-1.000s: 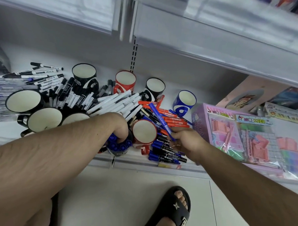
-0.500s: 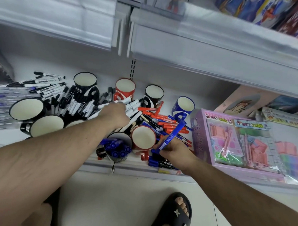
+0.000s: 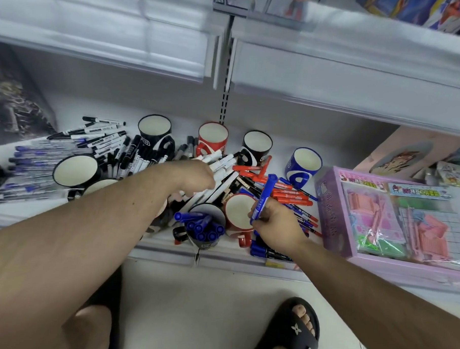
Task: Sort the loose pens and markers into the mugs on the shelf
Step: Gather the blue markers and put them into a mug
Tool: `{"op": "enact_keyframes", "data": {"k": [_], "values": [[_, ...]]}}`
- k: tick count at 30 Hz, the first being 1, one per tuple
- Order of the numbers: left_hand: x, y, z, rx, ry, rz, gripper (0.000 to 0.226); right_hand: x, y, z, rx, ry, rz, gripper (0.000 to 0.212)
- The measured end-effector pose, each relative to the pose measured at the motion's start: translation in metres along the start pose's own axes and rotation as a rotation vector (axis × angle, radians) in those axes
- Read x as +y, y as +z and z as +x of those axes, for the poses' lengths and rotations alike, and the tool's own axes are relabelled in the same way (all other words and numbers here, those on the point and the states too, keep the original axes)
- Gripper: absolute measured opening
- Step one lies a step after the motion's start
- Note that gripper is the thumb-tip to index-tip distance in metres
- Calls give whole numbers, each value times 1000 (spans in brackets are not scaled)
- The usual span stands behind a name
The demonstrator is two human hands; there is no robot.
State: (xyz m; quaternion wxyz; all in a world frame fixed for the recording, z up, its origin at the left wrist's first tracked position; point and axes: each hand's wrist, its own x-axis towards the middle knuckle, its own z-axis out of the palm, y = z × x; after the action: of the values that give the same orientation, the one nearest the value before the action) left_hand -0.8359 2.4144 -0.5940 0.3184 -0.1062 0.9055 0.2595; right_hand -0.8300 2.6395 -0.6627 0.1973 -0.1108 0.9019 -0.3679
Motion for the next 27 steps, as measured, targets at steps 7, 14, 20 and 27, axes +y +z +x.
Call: {"op": "enact_keyframes", "data": {"k": [7,14,20,27], "values": [[-35,47,9,-197,-71,-51,48,-17,21,1,83,23,160,15],[-42,74,24,107,108,504,37,-16,31,-8,167,58,218,29],[-44,83,28,316,165,526,70,-10,37,-12,195,79,387,15],[-65,123,22,305,601,657,56,-8,23,-18,302,103,437,37]]}}
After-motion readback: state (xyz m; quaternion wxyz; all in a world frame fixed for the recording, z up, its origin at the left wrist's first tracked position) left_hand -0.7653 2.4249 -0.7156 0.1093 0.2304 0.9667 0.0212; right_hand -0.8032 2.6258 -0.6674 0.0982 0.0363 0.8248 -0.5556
